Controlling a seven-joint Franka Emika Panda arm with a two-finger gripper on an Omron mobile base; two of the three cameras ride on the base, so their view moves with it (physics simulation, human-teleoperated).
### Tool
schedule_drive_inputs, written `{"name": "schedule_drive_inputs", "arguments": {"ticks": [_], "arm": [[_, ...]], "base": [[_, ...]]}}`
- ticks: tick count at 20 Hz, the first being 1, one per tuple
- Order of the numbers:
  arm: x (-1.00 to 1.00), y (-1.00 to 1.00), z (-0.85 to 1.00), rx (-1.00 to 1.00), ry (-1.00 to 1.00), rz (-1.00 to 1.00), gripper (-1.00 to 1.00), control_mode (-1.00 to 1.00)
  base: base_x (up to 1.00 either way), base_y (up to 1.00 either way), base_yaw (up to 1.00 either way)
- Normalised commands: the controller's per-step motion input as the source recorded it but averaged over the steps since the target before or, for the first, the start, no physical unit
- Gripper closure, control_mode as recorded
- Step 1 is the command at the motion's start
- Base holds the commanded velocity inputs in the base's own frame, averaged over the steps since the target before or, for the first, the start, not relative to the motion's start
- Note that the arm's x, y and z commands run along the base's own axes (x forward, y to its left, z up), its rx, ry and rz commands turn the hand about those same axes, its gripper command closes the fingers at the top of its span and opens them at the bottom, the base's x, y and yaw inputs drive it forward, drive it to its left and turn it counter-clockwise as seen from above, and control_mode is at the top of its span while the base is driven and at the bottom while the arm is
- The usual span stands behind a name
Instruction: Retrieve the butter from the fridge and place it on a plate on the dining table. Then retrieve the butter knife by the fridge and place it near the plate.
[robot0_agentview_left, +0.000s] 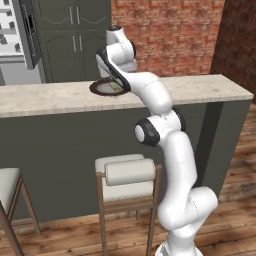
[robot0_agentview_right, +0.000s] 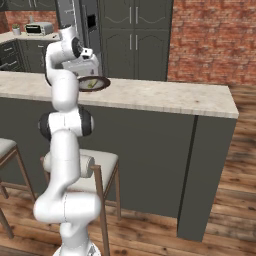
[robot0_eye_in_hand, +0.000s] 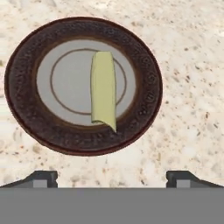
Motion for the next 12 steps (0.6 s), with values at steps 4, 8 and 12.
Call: {"name": "schedule_drive_inputs", "arguments": {"ticks": [4,8,12], "arm": [[-1.0,-0.47,-0.37,0.0,-0.22,0.0,-1.0,-1.0],[-1.0,-0.53,-0.43,0.0,-0.23,0.02,-1.0,-1.0],[-1.0,-0.5,0.0,0.09,-0.31,0.01,-1.0,-1.0]], "base": [[0.0,0.0,0.0],[0.0,0.0,0.0],[0.0,0.0,0.0]]}}
